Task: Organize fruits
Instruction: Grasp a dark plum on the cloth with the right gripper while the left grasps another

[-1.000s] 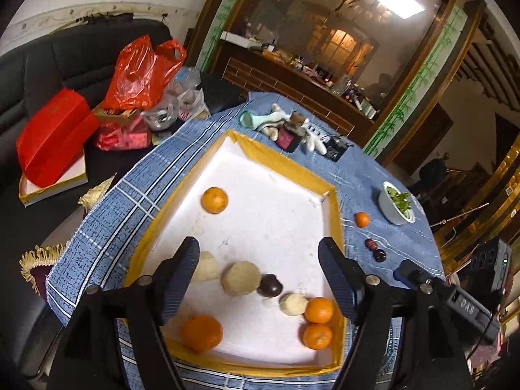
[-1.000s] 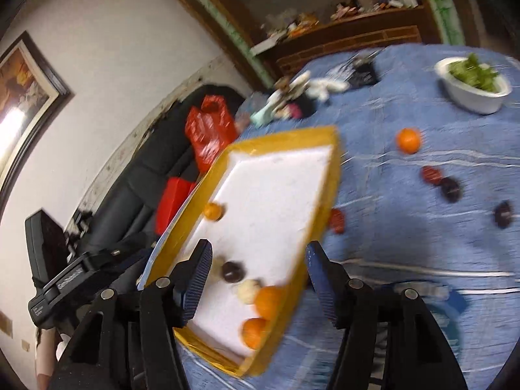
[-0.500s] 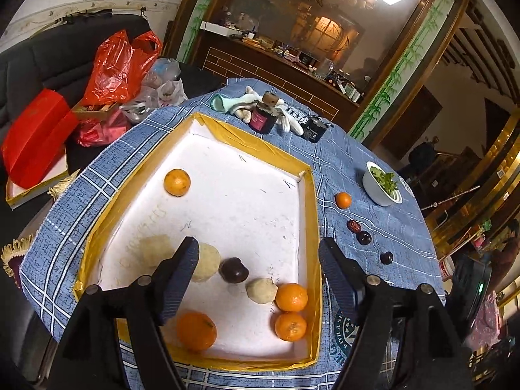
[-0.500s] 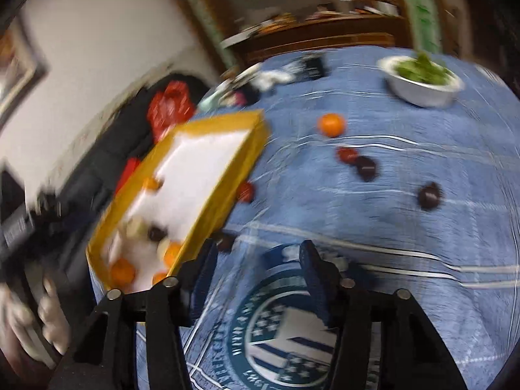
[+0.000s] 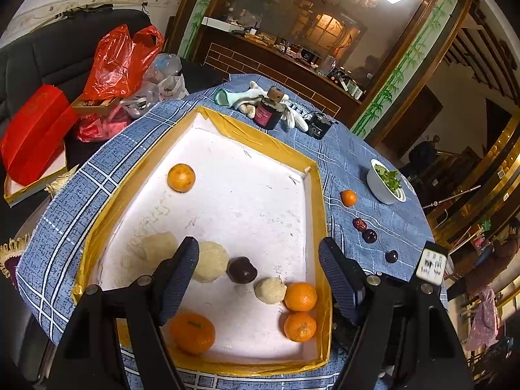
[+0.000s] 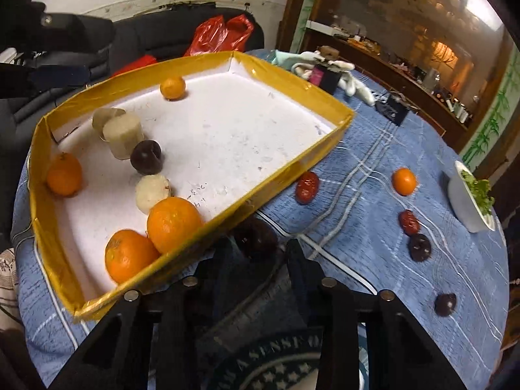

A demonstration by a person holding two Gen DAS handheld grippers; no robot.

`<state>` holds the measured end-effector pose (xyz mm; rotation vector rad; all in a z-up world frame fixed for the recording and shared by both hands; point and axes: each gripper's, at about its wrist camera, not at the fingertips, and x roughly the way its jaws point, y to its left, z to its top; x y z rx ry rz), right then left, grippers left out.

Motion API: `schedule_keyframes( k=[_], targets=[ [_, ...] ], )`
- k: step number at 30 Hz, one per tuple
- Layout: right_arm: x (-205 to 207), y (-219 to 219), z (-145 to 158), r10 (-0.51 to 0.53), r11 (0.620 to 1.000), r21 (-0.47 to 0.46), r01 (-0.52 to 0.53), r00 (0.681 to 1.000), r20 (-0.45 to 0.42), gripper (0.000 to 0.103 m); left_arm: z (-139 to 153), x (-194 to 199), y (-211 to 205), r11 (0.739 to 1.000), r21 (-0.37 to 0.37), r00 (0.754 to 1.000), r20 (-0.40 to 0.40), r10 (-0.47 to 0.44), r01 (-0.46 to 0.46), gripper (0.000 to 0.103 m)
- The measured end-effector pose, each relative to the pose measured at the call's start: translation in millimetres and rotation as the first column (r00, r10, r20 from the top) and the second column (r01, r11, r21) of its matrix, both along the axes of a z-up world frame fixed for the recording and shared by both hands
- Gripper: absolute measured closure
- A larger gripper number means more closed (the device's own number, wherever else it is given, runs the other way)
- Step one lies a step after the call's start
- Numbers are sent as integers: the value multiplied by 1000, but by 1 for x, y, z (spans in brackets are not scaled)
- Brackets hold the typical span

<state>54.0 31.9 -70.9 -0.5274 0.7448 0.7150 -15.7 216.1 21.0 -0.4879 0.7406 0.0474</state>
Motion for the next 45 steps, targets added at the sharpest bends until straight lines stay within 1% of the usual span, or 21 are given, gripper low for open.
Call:
schedule_keyframes(
  k=[5,8,10,14,17,18,22,24,25,26,28,29,31,34,36,38,39,41,42,43,45],
  targets=[
    [15,-17,4,-57,991,110,70,991,-120,76,0,4,-6,1000,14,1000,-8,-16,16,28],
    [20,-54,15,-107,966,212,147,976,-190,76,1,9,-16,999,27,999,-13,-34,34,28],
    [24,-79,20,-152,947,248,205,964,-217,76,2,13,-26,998,40,998,-18,-54,55,28],
    [32,-144,28,-290,893,290,345,932,-215,76,3,28,-61,988,70,990,-36,-135,137,28],
    [38,-193,25,-385,840,315,442,894,-229,76,5,41,-92,973,97,977,-44,-208,212,28],
    [42,-205,23,-401,822,328,465,883,-245,76,7,48,-108,962,111,969,-42,-245,248,28],
    [44,-242,12,-436,749,395,533,844,-312,76,12,74,-153,934,154,947,-46,-317,321,28],
    [46,-251,13,-442,722,416,553,831,-338,76,11,92,-176,917,197,937,-46,-346,348,32],
    [45,-255,17,-439,713,442,545,838,-324,76,7,100,-186,912,208,935,-64,-349,355,38],
    [43,-256,21,-435,707,461,536,844,-314,76,2,110,-195,909,203,931,-88,-354,365,40],
    [41,-257,23,-426,702,472,533,846,-321,76,-13,134,-213,904,159,916,-132,-378,396,40],
    [41,-257,23,-423,702,473,532,846,-324,76,-18,142,-219,903,166,916,-148,-373,395,40],
    [39,-259,24,-422,698,480,532,847,-324,76,-30,159,-237,893,235,921,-163,-353,383,40],
    [39,-261,26,-420,687,493,533,846,-329,76,-45,181,-256,864,331,924,-193,-331,379,40],
    [39,-263,26,-420,681,499,536,844,-333,75,-55,191,-262,857,343,920,-226,-322,384,43],
    [39,-265,26,-419,675,504,539,842,-338,74,-65,199,-265,849,353,912,-265,-313,394,59],
    [39,-265,26,-418,673,506,539,842,-341,74,-71,202,-265,847,345,906,-277,-319,403,60],
    [41,-266,26,-419,671,506,541,841,-343,74,-73,201,-266,850,320,900,-271,-342,419,73],
    [41,-265,26,-418,671,507,541,841,-344,74,-72,199,-269,844,329,899,-262,-350,424,79],
    [41,-265,26,-419,672,507,541,841,-342,74,-70,196,-272,837,345,900,-259,-350,425,79],
    [41,-266,26,-421,672,506,542,840,-341,74,-65,190,-272,838,348,904,-244,-351,420,79]
  ],
)
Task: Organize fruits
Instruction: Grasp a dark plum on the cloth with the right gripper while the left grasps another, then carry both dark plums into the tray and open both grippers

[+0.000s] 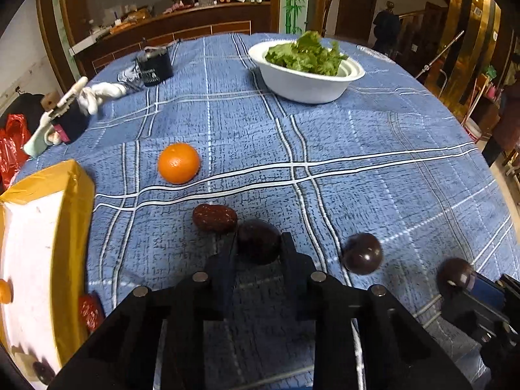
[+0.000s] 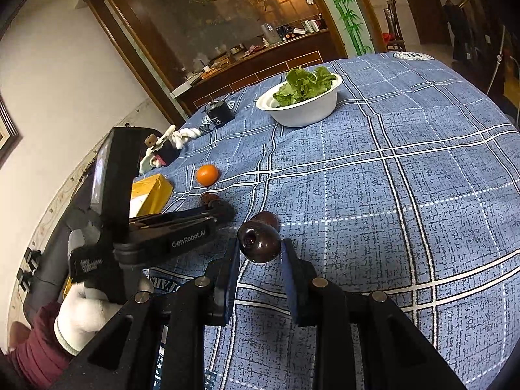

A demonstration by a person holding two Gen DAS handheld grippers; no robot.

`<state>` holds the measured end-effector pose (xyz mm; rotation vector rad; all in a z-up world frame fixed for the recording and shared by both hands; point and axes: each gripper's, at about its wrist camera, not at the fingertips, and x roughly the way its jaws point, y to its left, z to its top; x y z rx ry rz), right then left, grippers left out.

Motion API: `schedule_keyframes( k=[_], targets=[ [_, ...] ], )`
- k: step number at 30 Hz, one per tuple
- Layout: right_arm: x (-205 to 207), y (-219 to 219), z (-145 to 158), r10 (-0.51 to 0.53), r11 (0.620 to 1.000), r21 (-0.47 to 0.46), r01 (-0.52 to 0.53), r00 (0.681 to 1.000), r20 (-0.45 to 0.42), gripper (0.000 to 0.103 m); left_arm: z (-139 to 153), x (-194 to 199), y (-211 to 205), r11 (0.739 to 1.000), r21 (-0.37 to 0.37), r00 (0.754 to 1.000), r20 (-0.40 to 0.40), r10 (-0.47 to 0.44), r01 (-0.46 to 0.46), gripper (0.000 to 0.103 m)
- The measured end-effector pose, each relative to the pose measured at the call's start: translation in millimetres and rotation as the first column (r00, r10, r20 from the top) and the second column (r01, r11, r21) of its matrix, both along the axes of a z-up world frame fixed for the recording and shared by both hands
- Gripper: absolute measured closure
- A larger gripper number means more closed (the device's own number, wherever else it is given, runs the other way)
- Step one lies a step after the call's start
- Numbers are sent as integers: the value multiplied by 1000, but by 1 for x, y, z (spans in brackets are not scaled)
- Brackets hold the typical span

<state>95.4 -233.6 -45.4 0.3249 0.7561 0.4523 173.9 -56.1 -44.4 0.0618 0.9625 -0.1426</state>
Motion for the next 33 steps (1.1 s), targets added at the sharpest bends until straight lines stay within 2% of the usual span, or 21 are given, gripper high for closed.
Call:
schedule_keyframes(
  k=[4,7,9,14,18,23,25,29,33],
  targets=[
    [2,-1,-1,-7,1000,-1,7,1000,-5,74,18,-20,20,993,-113,1000,9,23,-22,79],
    [4,-1,-3,-11,1000,-8,11,1000,-9,75,37,-46,50,973,-228,998,30,50,-41,79],
    [4,-2,-5,-16,1000,-6,16,1000,-14,75,47,-67,73,959,-274,995,54,89,-71,78],
    [7,-8,-7,-55,998,-12,54,998,-21,75,56,-113,146,938,-270,965,87,249,-218,78],
    [2,-10,-6,-82,996,-29,82,997,-6,75,56,-143,207,890,-271,910,99,404,-366,78],
    [-11,1,3,-72,996,-49,72,997,11,75,53,-168,250,859,-278,875,107,472,-429,78],
    [-18,17,7,-30,999,-35,30,1000,2,75,50,-172,259,855,-279,870,109,481,-438,78],
    [-32,73,26,87,993,-79,-85,996,23,74,42,-178,275,841,-314,868,92,489,-440,78],
    [-39,140,38,222,969,-114,-219,975,19,74,36,-190,288,820,-386,874,69,481,-421,78]
  ],
)
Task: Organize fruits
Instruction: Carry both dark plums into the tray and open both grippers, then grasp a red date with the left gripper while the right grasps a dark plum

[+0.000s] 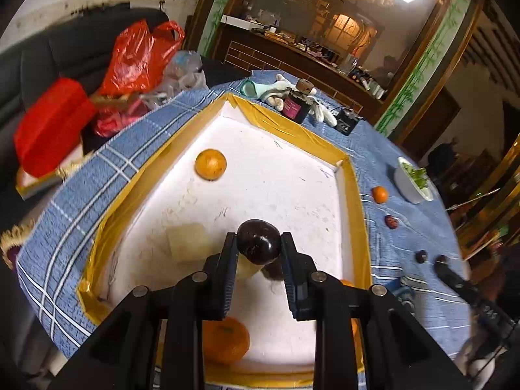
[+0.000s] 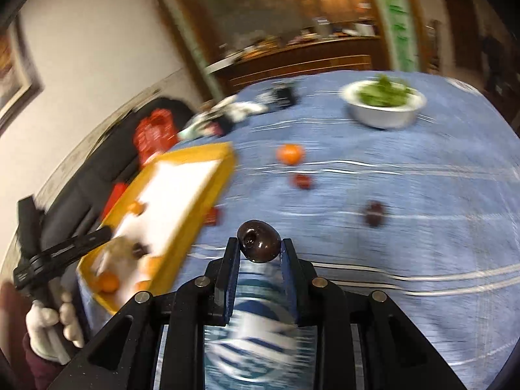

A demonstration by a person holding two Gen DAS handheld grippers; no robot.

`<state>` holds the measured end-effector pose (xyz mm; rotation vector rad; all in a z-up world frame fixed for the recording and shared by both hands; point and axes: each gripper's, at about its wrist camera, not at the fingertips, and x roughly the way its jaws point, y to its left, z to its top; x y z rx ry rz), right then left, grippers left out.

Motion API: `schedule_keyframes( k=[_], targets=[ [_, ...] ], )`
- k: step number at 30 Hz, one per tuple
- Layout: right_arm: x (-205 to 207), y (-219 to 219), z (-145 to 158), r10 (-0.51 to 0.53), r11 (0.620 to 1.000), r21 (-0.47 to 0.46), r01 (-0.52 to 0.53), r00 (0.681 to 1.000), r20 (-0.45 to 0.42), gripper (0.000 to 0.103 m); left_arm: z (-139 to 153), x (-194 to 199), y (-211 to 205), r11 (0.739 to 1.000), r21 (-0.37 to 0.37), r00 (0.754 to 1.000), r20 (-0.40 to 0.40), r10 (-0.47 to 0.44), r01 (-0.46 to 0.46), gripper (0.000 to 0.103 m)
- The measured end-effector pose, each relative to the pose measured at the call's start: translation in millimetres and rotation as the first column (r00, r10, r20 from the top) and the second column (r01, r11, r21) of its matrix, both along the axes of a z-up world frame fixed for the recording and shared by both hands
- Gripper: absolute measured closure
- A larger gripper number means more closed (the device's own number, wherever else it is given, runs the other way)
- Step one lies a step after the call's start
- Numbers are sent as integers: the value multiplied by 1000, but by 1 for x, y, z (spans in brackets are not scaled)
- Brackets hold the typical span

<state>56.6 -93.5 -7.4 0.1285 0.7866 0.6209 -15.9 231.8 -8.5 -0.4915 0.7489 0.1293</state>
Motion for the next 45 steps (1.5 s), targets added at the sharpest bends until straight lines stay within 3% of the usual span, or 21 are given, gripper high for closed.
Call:
schedule_keyframes(
  k=[5,10,15,17,19,21,28,39,45],
  targets=[
    [2,75,-5,116,992,-37,-118,992,-46,74,-6,-7,1,999,-19,999,1,-45,45,78],
    [9,138,-15,179,978,-98,-185,981,-68,74,-8,-10,-10,996,17,996,-13,-92,92,78],
    [19,167,-27,183,971,-135,-195,978,-96,73,-6,-15,-2,997,-3,997,-10,-73,73,73],
    [23,168,-27,175,976,-112,-187,978,-112,72,-3,-18,2,998,-9,998,-4,-58,58,42],
    [23,165,-25,177,979,-79,-187,977,-120,66,1,-21,5,999,-14,999,16,-42,42,38],
    [20,158,-19,167,982,-68,-174,981,-98,51,6,-23,5,999,-29,999,32,-43,44,35],
    [13,124,-1,130,991,-2,-130,990,-56,51,16,-24,-5,999,-23,999,34,-28,29,17],
    [21,21,-12,-32,997,63,38,995,-91,50,26,-14,-48,989,-35,989,25,-142,143,15],
    [30,-31,-20,-118,988,86,129,986,-120,50,24,-1,-82,977,-3,977,-7,-213,213,15]
  ],
)
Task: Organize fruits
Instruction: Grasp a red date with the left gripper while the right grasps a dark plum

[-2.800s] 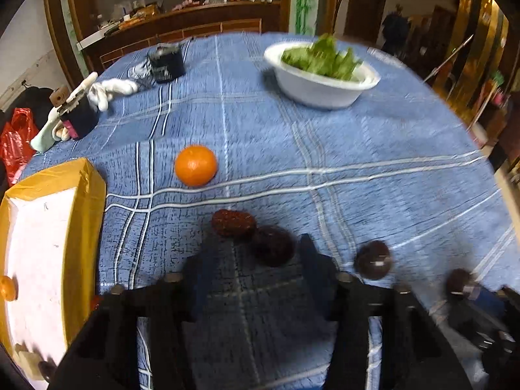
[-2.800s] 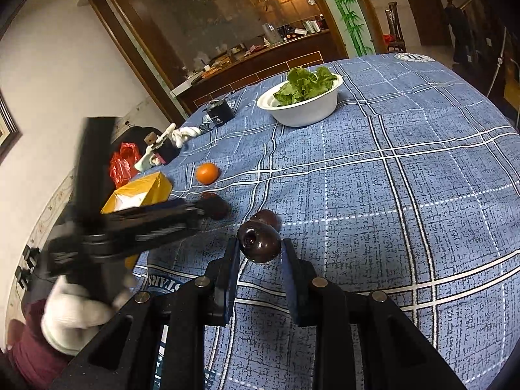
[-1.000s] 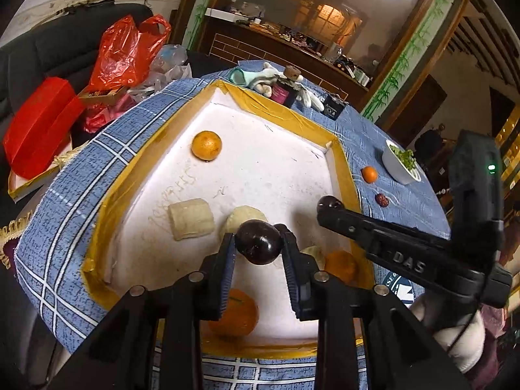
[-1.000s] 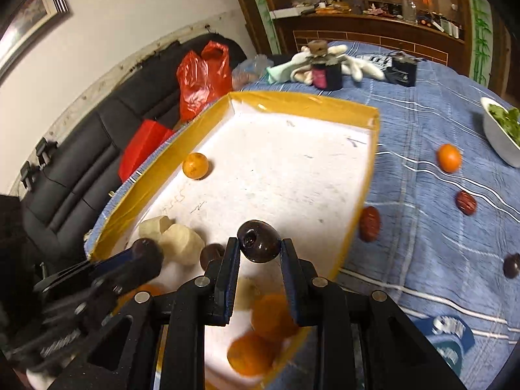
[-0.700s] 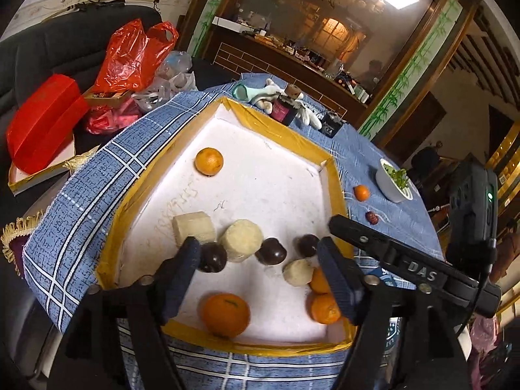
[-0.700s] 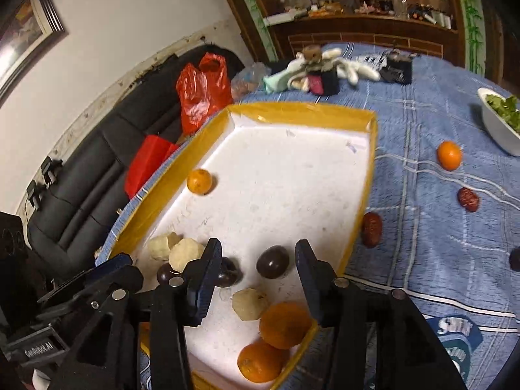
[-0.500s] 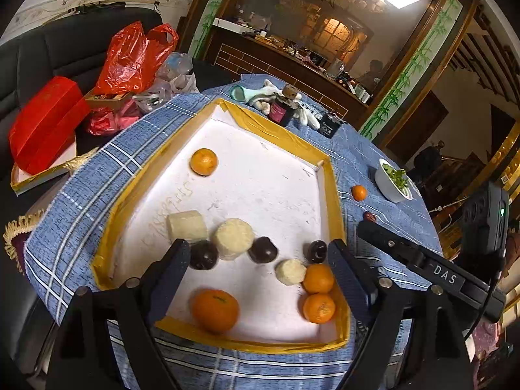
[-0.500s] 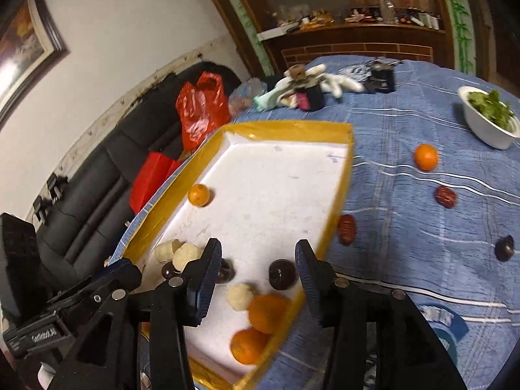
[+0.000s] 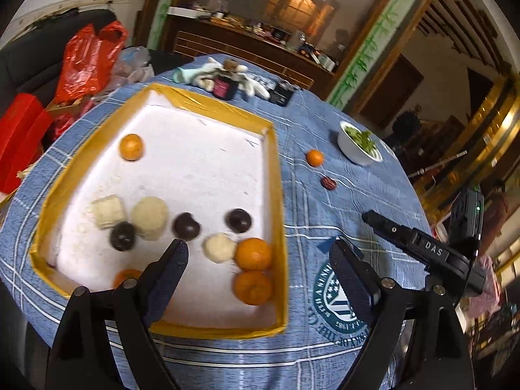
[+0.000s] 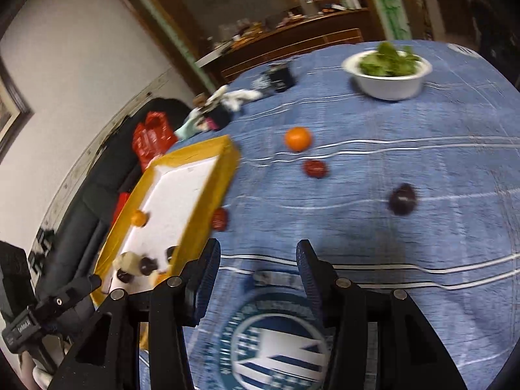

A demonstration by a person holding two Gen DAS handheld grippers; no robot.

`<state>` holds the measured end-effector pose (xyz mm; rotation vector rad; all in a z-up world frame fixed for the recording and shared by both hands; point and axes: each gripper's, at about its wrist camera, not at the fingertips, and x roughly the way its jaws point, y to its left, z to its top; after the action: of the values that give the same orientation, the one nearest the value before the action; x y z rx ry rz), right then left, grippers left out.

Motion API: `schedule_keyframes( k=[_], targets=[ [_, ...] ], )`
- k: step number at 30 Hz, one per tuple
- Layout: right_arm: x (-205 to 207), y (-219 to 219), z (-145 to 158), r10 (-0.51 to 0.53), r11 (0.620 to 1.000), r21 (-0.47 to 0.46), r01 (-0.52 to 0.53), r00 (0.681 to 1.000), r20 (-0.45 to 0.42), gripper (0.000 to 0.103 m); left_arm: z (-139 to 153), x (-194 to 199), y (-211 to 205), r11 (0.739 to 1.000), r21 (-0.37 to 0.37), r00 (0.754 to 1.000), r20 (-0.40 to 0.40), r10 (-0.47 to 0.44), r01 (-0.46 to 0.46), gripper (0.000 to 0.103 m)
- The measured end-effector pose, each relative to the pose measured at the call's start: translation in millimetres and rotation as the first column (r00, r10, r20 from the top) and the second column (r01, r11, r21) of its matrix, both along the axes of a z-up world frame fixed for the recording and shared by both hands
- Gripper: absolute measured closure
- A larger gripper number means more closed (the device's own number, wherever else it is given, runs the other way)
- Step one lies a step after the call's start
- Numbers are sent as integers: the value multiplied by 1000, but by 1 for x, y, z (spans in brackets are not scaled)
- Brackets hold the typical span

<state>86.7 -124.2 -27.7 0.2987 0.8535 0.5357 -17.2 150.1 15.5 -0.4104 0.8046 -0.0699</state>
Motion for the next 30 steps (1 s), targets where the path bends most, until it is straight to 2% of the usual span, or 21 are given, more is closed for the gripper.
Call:
schedule_keyframes(
  k=[10,18,25,30],
  targets=[
    [14,-56,-7,-92,996,14,92,996,-5,49,-1,16,-21,999,32,1000,-6,-26,27,15],
    [39,-103,-4,-179,984,23,179,984,11,50,6,27,-18,995,95,1000,2,16,-16,15],
    [67,-83,-23,-130,991,-46,128,991,-39,50,7,55,-35,995,100,999,-24,-29,31,15],
    [74,-56,-34,-70,991,-121,65,997,-41,50,16,102,-67,986,119,993,-35,-109,113,15]
  ],
)
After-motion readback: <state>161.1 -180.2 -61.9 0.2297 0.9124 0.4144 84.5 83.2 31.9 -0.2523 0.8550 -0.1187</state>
